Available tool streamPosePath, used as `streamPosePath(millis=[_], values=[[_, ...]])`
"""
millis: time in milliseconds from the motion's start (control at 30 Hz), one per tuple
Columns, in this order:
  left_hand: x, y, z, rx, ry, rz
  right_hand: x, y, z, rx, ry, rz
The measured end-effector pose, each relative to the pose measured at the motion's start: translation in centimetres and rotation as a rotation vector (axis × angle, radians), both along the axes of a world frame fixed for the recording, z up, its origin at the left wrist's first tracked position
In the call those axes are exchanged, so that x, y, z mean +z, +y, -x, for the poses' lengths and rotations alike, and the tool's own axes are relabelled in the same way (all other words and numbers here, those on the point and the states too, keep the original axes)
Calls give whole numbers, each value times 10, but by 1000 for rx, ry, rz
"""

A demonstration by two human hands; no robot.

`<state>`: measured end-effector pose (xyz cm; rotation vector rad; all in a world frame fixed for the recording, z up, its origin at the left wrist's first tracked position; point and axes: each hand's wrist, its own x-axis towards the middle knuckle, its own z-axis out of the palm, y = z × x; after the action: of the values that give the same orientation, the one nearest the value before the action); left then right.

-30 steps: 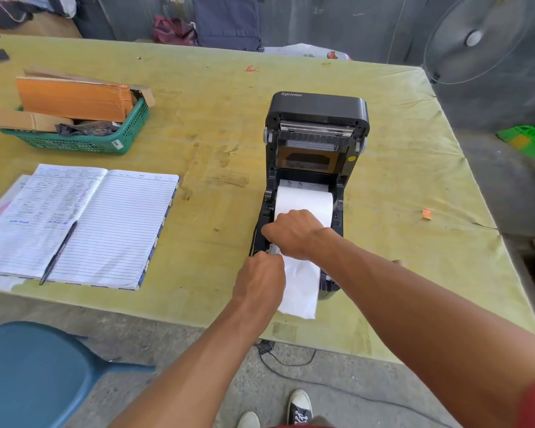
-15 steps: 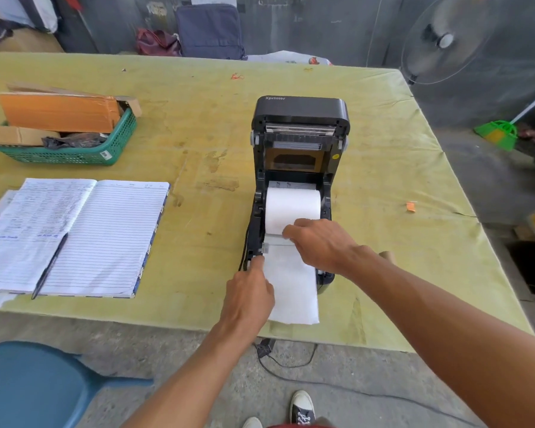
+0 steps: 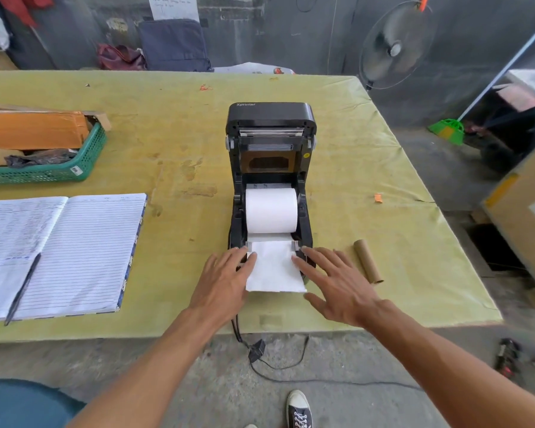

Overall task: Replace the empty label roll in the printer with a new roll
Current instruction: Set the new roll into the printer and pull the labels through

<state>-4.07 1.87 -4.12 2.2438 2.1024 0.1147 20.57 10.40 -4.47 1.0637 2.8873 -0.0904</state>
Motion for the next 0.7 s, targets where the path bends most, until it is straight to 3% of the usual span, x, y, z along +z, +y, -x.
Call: streamPosePath(millis=[400,700], values=[[-4,4,-12,-21,-106,52,9,-10,19,5,33,56],[-6,4,-7,-69,-77,73,11,-19,24,-29,-133,84]])
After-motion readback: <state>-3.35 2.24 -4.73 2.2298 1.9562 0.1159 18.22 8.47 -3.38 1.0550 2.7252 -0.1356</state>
